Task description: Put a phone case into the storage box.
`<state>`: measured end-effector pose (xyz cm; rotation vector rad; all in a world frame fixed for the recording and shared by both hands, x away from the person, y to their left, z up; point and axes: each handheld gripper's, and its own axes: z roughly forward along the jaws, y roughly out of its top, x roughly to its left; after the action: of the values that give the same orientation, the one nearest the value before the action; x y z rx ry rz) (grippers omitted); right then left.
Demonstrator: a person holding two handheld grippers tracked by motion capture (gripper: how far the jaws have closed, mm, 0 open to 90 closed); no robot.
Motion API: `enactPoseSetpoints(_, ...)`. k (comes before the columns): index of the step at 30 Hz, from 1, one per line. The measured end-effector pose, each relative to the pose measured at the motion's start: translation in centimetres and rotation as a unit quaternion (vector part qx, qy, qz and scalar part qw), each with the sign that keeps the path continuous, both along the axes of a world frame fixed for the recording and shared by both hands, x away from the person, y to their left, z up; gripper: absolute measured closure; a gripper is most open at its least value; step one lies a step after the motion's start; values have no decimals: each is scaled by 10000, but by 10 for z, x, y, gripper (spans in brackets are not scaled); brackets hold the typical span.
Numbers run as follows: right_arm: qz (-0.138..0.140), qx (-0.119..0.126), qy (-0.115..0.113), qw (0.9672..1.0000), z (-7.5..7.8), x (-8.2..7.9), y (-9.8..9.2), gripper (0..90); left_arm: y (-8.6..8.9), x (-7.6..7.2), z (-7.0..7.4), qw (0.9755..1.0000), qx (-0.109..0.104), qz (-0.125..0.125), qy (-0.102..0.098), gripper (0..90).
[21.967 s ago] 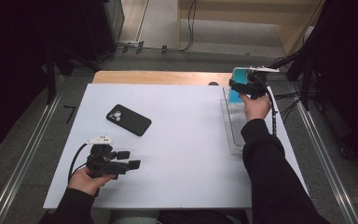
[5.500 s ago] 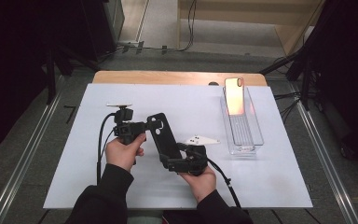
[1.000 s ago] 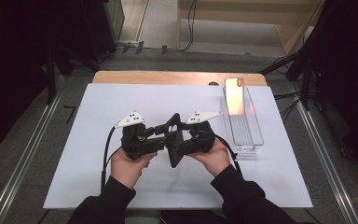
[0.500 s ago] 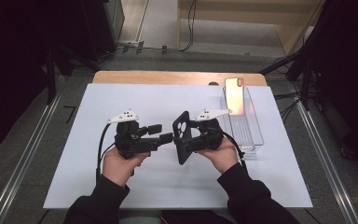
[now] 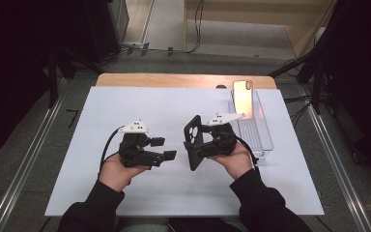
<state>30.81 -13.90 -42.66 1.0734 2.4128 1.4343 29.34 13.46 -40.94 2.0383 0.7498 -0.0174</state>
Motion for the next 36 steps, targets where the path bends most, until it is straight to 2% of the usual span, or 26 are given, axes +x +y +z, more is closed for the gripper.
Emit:
enactPoseSetpoints(5,87,-8,-11,10000,1,-1,-4,117,4,2,-11,9992,136,-342,141,276)
enactPoseSetpoints(8,182,-41,-5,9998,2,-2,-4,117,7,2,-16,9984,306,-464,130,276)
enactPoseSetpoints(11,244,-65,13,9997,3,-3,-3,117,10,1,-22,9981,369,-442,224,275)
enactPoseSetpoints(15,280,-58,33,9996,5,-4,-3,117,15,-1,-29,9970,554,-466,260,276)
enactPoseSetpoints(24,274,-36,115,9996,12,-4,-8,117,26,-3,-35,9968,635,-329,366,276)
enactPoseSetpoints(30,143,-43,145,9998,18,-3,-16,117,32,-4,-39,9958,733,-198,510,276)
enactPoseSetpoints(36,22,-68,98,9999,29,-3,-25,117,37,-7,-41,9956,763,-133,524,276)
